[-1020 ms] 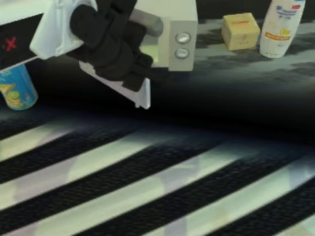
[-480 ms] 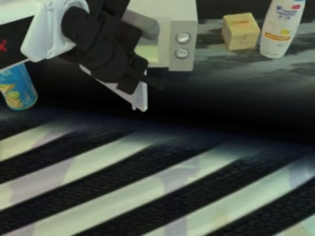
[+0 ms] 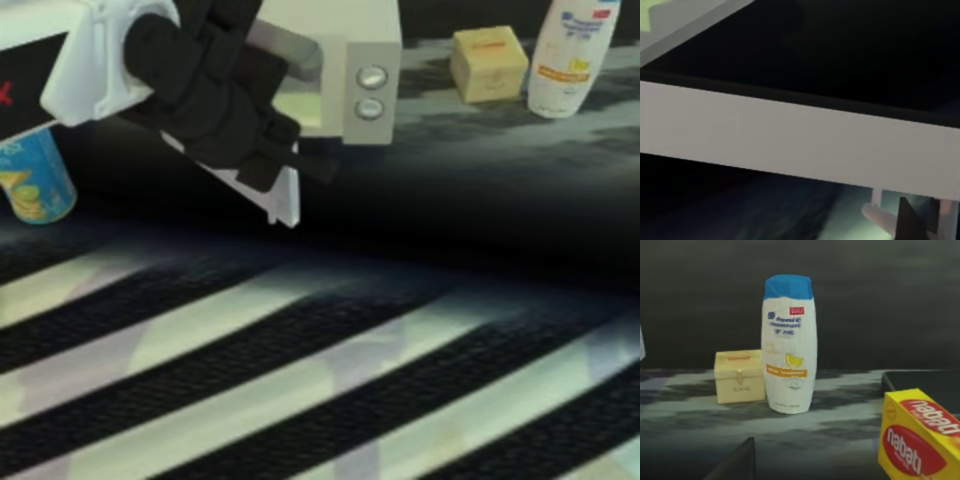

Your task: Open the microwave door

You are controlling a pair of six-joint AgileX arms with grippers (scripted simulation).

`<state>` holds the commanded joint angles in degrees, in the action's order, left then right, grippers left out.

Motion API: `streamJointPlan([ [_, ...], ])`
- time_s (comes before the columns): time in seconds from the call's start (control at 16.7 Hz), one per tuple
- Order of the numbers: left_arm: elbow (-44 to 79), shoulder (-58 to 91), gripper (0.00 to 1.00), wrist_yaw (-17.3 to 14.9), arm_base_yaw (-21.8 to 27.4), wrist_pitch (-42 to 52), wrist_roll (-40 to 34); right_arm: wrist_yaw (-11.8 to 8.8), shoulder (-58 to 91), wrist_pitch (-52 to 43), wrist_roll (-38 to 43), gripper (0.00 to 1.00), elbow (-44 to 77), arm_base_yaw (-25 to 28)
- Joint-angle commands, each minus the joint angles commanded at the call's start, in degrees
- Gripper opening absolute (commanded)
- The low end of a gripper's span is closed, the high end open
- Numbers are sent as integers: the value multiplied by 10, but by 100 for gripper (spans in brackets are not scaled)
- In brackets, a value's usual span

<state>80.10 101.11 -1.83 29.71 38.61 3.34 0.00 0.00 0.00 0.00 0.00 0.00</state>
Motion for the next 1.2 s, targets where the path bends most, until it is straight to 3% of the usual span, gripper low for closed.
streamJointPlan([
  [0.66,0,0,0,0,0,0,0,0,0,0,0,100,0,0],
  [1.2,-37,-32,0,-45,-28,1,78,0,0,0,0,100,0,0],
])
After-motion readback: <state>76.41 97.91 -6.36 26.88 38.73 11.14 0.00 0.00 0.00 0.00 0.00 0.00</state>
